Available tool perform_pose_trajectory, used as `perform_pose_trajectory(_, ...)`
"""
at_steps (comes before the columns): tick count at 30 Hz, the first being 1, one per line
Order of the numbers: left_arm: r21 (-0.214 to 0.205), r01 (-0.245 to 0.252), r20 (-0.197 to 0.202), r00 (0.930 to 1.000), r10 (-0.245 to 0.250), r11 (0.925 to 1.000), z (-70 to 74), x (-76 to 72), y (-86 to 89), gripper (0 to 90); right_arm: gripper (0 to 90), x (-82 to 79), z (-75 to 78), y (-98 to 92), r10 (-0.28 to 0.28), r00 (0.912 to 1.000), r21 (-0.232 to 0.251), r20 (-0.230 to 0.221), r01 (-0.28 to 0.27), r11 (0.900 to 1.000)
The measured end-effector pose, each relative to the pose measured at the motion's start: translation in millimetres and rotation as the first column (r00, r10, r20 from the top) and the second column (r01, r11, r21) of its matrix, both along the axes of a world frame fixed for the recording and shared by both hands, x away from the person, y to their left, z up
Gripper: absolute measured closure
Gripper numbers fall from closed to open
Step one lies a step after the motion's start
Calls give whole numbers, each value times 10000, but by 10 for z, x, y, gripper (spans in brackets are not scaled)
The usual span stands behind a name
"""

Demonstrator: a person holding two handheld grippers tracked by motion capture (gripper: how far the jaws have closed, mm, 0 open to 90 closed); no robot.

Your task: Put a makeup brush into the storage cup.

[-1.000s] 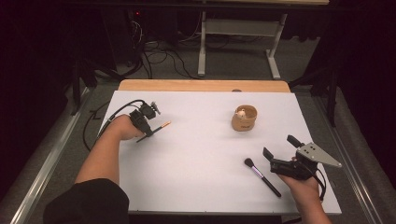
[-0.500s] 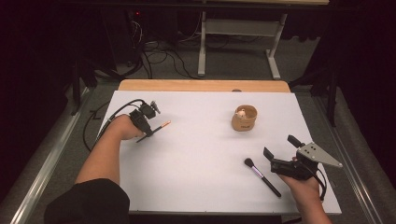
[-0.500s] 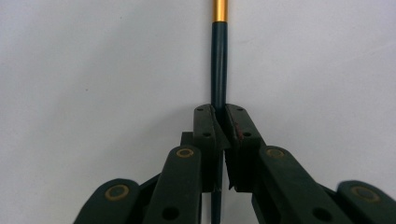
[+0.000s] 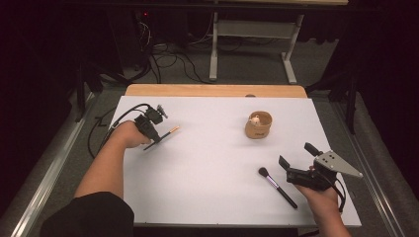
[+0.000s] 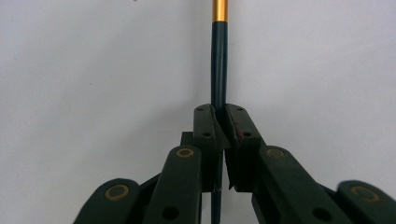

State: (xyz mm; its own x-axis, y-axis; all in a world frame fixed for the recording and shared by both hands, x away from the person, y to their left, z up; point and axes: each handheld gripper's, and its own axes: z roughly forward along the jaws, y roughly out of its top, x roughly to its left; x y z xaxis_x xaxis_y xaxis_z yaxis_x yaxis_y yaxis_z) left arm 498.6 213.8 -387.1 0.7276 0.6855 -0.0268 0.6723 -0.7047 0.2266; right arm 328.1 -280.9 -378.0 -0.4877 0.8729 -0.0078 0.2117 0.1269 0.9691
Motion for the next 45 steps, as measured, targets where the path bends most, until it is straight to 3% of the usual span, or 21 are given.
perform_pose_trajectory(4, 166, -48, 56, 10000, 47, 9999, -10, -100, -69, 839, 27, 1, 2, -8, -8, 10000, 58, -14, 8, 10000)
perform_pose_trajectory(11, -63, -40, 81, 10000, 40, 10000, 40, -352, -176, 839, 27, -7, 18, -4, 1, 10000, 21, 98, -1, 10000)
perform_pose_trajectory(23, -34, -153, 379, 9992, 154, 9999, 146, -662, -278, 839, 27, -16, 23, 19, 158, 9998, 36, 94, -159, 9999)
perform_pose_trajectory(31, -241, -588, 398, 9974, 597, 9980, 144, -768, -300, 838, 26, -13, 17, 41, 299, 9995, -18, 46, -299, 9996)
perform_pose_trajectory(45, -555, -797, 472, 9955, 824, 9953, 149, -800, -248, 839, 24, -13, 23, 37, 173, 9996, -44, 202, -172, 9998)
